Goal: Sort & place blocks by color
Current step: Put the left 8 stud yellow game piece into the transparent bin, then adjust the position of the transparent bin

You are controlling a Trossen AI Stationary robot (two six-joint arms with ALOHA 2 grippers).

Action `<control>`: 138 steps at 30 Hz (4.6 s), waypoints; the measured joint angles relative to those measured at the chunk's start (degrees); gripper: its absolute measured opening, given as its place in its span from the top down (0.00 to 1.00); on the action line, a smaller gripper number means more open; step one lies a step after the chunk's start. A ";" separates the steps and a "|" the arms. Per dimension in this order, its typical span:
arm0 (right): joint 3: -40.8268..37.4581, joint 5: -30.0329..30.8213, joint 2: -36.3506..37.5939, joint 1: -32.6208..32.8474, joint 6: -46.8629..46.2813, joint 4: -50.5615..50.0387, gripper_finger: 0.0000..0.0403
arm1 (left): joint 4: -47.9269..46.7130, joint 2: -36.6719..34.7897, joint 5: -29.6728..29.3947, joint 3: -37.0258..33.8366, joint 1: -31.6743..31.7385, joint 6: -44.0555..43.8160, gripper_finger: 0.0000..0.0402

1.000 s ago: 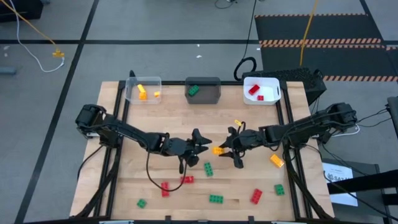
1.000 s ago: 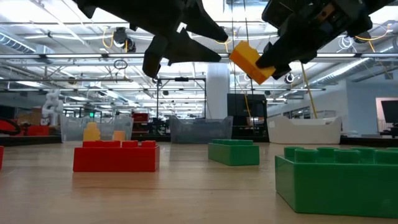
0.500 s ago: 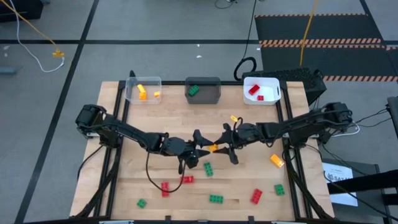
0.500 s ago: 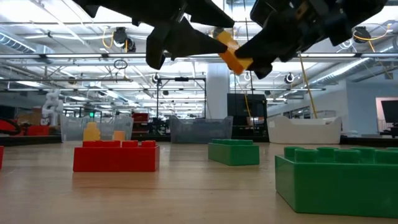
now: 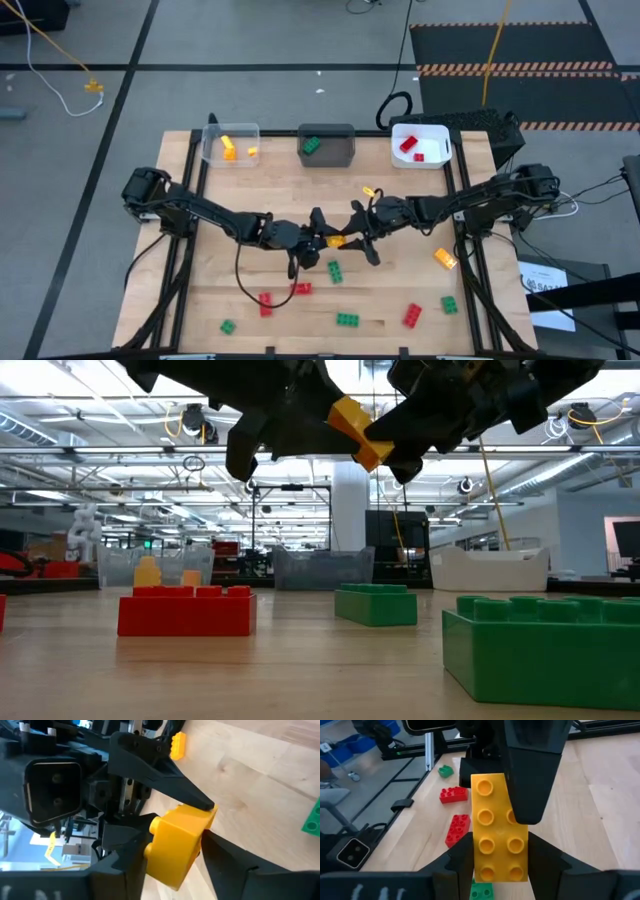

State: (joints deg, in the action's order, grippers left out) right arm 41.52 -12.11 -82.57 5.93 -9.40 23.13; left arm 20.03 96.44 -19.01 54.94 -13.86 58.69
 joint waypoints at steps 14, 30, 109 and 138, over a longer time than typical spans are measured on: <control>0.09 -0.12 0.09 0.00 -0.47 -0.76 0.65 | -2.14 0.04 -0.62 0.00 -0.20 -6.08 0.76; 0.07 -0.08 0.02 -2.97 0.74 -4.23 0.47 | -1.53 -0.02 -11.57 0.02 -1.61 -19.94 0.76; 0.00 5.81 0.05 -3.89 2.59 -11.82 0.45 | -57.14 -7.37 -10.92 0.01 58.47 -58.37 0.35; 0.00 5.96 0.07 -3.96 2.61 -12.62 0.45 | -57.84 -26.18 -4.90 1.69 34.71 -70.36 0.62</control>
State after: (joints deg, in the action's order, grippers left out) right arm 41.52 -6.16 -82.50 1.98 -6.79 10.51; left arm -37.81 70.26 -23.92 56.63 20.85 -11.67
